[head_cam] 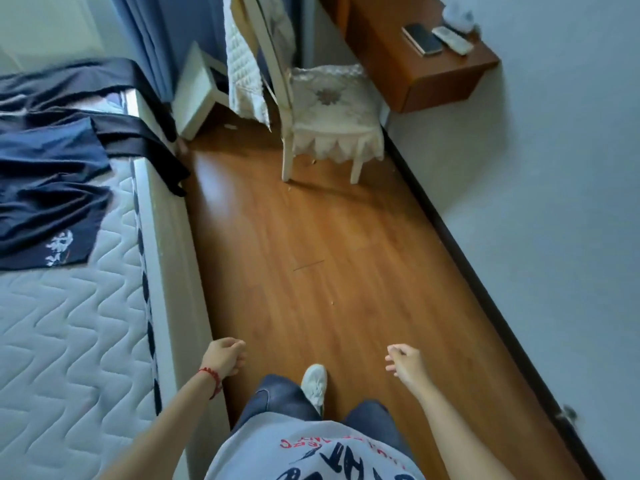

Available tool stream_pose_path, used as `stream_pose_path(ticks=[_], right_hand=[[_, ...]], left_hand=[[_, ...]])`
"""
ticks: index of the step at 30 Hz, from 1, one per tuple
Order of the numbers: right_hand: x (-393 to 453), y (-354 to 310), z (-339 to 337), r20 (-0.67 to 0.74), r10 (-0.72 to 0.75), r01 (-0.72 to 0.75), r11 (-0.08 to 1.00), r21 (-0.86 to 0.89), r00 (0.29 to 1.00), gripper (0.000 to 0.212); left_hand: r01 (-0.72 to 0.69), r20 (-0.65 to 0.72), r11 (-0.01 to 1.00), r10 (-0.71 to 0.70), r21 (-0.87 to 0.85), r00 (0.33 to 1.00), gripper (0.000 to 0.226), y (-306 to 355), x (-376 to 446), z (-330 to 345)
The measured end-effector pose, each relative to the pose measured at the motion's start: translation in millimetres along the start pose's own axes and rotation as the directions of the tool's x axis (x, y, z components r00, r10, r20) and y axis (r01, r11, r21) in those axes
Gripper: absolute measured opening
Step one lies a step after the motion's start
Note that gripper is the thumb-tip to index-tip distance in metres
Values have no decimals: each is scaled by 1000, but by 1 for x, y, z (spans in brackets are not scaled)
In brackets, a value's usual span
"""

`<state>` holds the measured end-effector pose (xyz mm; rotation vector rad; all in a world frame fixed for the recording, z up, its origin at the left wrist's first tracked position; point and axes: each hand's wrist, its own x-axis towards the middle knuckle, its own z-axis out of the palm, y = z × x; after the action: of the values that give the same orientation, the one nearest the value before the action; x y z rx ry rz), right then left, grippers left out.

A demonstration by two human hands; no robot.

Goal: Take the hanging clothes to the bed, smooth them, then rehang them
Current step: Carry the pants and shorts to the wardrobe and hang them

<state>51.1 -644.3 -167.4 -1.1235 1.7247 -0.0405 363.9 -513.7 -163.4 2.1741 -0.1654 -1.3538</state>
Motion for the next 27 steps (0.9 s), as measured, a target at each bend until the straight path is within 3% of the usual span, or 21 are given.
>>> stream_pose_path(ticks=[7,13,18,27], right_hand=[[78,-134,7,57,-86,88,995,-42,995,15],[160,-264,44,173,-166,186,976,-110,971,13],[216,-379,77,296,-188,257,942,-215,936,14],[274,-595,178,472,-286,472,813,-342,834,21]], left_hand=[[-62,-33,988,58,-140,998,12,121,67,-23],[8,-104,960,-38,-280,994,13,171,133,-58],[95,-219,908,-198,-407,955,17,209,177,-101],[52,-328,793,-309,-608,893,16,297,259,-191]])
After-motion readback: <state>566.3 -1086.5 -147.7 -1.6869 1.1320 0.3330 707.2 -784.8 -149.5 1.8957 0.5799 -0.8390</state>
